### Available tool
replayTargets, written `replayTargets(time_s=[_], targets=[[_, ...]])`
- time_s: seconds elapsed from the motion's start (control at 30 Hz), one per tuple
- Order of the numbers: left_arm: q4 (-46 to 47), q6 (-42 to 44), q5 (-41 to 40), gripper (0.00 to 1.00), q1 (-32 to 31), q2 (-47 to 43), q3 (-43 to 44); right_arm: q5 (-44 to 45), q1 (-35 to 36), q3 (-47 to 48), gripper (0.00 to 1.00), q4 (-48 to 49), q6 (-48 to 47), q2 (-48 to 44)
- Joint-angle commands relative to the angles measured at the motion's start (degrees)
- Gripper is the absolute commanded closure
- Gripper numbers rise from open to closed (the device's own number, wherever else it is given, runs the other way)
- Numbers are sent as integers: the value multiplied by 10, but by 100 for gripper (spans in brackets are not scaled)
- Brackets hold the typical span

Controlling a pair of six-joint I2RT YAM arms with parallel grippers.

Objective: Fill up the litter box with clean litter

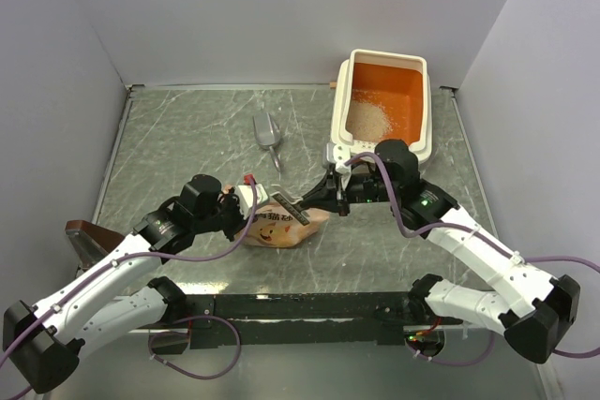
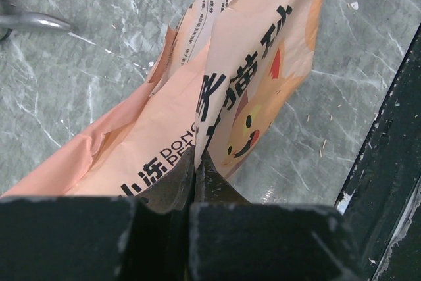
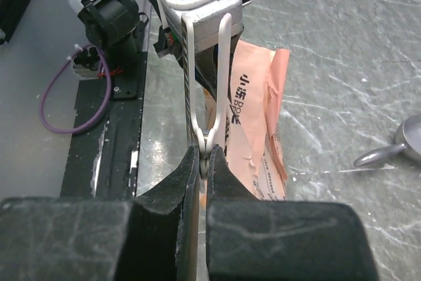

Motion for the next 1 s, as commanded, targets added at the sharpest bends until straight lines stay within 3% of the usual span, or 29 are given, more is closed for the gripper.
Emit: replayTargets(time_s=[0.0, 0.53, 0.97], targets=[[76, -8, 50, 99, -2, -25, 11, -21, 1, 25, 100, 25, -36, 19], [76, -11, 48, 99, -1, -28, 16, 27, 8, 9, 100, -14, -96, 65], [72, -24, 18, 99, -1, -28, 23, 131, 68, 127, 100, -243, -215, 143]])
